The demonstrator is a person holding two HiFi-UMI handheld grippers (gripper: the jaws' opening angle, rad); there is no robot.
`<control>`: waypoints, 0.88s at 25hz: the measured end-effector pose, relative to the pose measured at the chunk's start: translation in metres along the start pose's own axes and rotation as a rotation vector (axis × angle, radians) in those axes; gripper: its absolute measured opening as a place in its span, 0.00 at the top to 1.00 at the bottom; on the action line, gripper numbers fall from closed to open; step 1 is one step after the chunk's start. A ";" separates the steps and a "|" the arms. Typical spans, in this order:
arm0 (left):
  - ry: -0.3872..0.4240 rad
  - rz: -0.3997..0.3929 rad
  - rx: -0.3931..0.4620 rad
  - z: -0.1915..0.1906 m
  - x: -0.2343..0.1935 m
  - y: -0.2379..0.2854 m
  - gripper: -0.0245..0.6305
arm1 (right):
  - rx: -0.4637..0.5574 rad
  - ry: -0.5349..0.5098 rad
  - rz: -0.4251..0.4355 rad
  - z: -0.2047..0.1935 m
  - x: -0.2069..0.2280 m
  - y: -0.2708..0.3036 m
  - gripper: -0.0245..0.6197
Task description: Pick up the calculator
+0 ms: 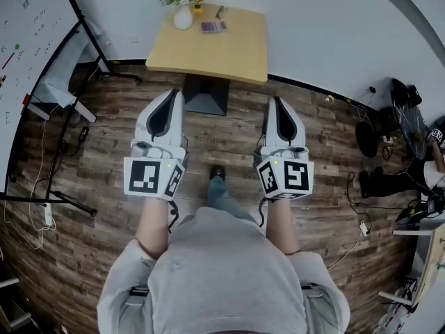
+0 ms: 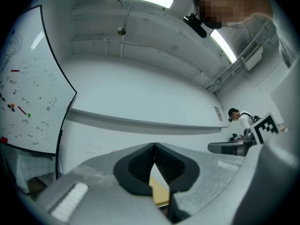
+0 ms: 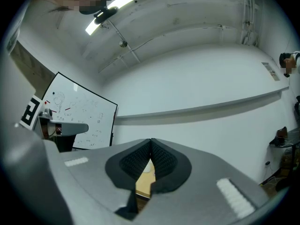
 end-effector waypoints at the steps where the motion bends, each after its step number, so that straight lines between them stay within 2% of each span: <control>1: 0.002 0.004 -0.002 -0.003 -0.003 0.005 0.95 | -0.001 0.002 0.003 -0.002 0.002 0.007 0.96; 22: 0.032 0.074 0.012 -0.033 -0.060 0.145 0.95 | 0.024 0.011 0.066 -0.002 0.057 0.166 0.96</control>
Point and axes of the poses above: the fingertips, and each gripper's own axes: y forward along the fingers, x to its right, z out of its top, the point moved 5 cm from there along -y, backward along the fingers, and after that the axes turned 14 degrees about y, right-handed, at the moved point
